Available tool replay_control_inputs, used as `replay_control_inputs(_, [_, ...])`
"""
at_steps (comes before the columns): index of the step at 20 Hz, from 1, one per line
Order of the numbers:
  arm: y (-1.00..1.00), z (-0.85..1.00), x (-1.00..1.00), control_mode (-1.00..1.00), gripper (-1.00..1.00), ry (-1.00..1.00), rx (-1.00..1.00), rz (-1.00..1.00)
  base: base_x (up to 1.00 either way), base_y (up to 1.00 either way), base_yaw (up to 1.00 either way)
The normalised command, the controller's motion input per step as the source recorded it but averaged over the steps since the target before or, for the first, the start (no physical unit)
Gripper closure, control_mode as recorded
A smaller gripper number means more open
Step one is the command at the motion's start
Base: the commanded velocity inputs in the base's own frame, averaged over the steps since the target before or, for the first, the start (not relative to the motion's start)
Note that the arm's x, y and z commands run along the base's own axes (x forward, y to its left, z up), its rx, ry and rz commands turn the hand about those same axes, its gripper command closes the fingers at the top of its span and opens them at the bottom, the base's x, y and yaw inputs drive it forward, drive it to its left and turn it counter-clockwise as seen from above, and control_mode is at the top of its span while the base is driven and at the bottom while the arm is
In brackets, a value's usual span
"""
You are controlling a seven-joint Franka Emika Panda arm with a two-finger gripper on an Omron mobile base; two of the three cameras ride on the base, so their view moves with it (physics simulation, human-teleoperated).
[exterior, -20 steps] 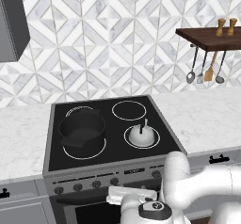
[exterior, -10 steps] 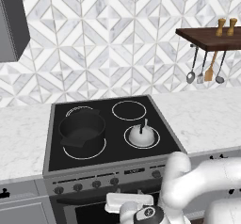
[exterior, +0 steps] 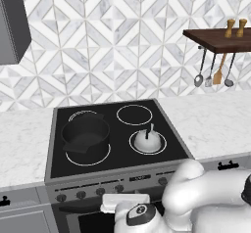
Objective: Pick the kettle from the counter and place it on a stove burner. Then turn the burner on.
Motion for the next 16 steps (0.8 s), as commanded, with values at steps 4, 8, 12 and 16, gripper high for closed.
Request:
replay_control_inputs(4, [-0.21,-0.33,0.39,-1.0,-1.0,0.0,0.0,0.07,0.0,0.0,0.0])
replay_control_inputs(8, [-0.17,-0.24,0.36,-1.0,-1.0,-0.01,0.0,0.02,0.0,0.0,0.0])
replay_control_inputs(12, [-0.18,-0.34,0.38,-1.0,-1.0,0.0,0.0,0.02,0.0,0.0,0.0])
replay_control_inputs(16, [-0.31,-0.52,0.35,-1.0,-1.0,0.0,0.01,0.04,0.0,0.0,0.0])
